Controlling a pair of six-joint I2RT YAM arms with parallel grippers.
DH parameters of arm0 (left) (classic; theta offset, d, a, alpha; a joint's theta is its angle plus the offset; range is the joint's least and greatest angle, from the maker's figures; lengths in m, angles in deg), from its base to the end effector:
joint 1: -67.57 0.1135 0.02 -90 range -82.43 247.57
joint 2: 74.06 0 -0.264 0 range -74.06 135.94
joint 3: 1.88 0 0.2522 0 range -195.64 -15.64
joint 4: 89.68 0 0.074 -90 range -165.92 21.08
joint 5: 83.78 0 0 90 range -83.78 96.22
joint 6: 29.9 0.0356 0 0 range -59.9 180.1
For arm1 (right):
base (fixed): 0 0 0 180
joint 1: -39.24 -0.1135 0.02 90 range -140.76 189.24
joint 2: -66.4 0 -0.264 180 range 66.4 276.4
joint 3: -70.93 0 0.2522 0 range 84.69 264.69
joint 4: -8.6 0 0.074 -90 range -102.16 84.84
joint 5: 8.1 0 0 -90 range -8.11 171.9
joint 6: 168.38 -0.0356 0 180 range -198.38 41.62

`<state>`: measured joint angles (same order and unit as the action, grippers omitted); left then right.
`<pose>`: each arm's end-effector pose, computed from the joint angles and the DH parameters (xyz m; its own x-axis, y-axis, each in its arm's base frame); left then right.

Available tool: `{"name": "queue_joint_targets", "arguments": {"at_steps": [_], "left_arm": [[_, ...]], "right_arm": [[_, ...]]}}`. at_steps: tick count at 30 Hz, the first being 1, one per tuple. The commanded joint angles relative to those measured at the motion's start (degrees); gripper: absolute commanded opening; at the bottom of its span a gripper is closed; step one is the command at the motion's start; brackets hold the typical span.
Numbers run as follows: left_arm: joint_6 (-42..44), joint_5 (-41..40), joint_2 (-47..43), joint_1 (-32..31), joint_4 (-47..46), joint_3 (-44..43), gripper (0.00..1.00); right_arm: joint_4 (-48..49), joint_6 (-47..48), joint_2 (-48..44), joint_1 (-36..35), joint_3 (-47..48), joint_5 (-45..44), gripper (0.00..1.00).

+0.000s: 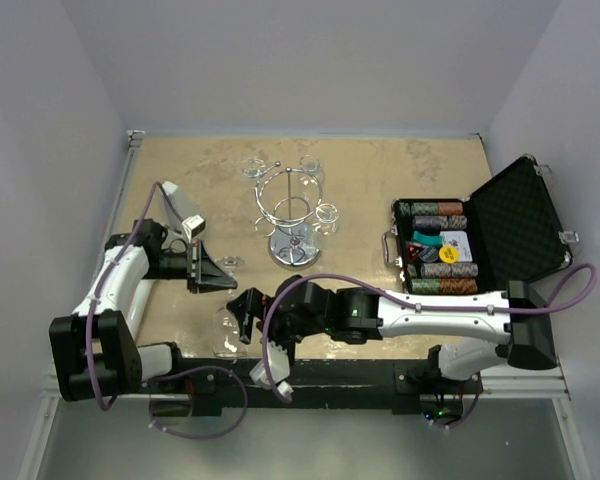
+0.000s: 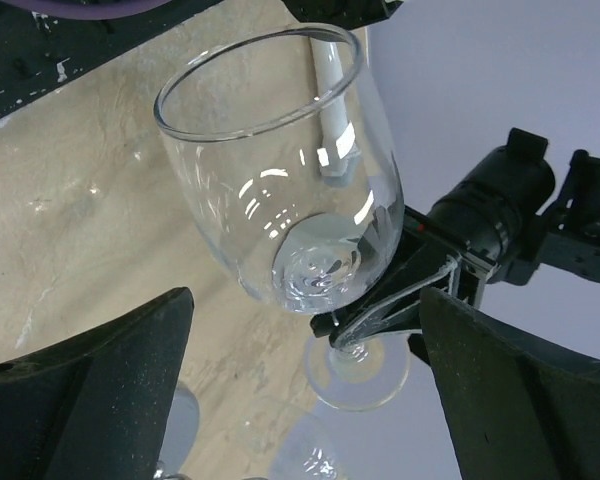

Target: Take the wine glass off the wine glass rack

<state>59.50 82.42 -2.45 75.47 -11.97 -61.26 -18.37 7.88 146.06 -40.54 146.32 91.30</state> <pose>0.1863 -0.0091 0.2281 -0.9901 -0.1399 0.0091 -0.0421 0.2350 -0.9711 0.0506 0.3134 0.2978 0.9876 -0.0708 -0.1403 -0.1568 -0.5069 -0.8477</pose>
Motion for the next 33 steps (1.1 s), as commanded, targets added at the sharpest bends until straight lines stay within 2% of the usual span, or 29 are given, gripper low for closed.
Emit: {"name": "queue_joint_targets", "arguments": {"at_steps": [1,5,12,18,26,33], "left_arm": [[-10.28,11.51,-0.25,0.27,-6.54,5.19,0.0],[-15.82,12.74,0.02,0.27,-11.02,8.27,0.0],[-19.52,13.7,1.77,0.36,-13.22,10.03,0.0],[-20.23,13.79,3.97,0.36,-13.93,10.12,0.0],[-20.05,13.71,5.12,0.36,-13.93,9.33,0.0],[-20.05,13.88,4.85,0.27,-13.84,9.68,0.0]], "right_arm": [[5.91,4.97,0.85,-0.54,-0.89,-0.54,0.99],[8.2,5.23,2.34,-0.72,0.16,1.13,0.99],[6.97,8.05,4.45,-0.63,0.43,5.09,0.98],[7.76,7.7,5.24,-0.63,0.43,6.41,0.98],[16.46,6.2,5.24,-0.63,-2.39,4.57,0.96],[14.71,5.32,7.26,-0.89,-0.19,3.34,0.85]]}}
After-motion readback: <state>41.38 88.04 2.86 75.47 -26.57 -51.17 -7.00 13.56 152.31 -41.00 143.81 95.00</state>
